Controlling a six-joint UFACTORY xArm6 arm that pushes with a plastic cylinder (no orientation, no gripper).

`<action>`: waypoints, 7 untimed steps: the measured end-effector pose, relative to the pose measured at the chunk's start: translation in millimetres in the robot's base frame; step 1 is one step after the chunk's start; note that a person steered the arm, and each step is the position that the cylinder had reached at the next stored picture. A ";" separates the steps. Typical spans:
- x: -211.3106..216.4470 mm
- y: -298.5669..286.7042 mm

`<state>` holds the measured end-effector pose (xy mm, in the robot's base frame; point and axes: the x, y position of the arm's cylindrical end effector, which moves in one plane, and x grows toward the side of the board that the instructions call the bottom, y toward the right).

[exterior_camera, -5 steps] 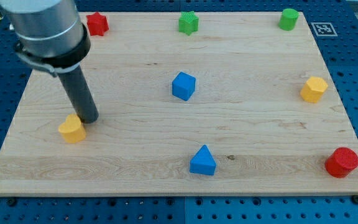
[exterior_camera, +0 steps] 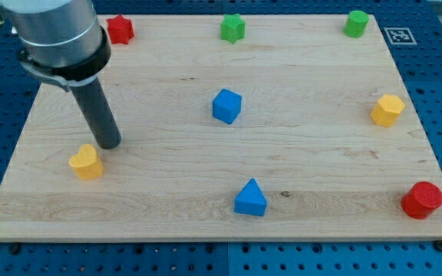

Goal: Slightly push the yellow heart towards the bottom

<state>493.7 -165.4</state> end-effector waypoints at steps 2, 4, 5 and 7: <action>4.4 0.0; 23.5 -1.0; 27.9 -2.5; -9.0 -20.0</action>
<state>484.7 -185.5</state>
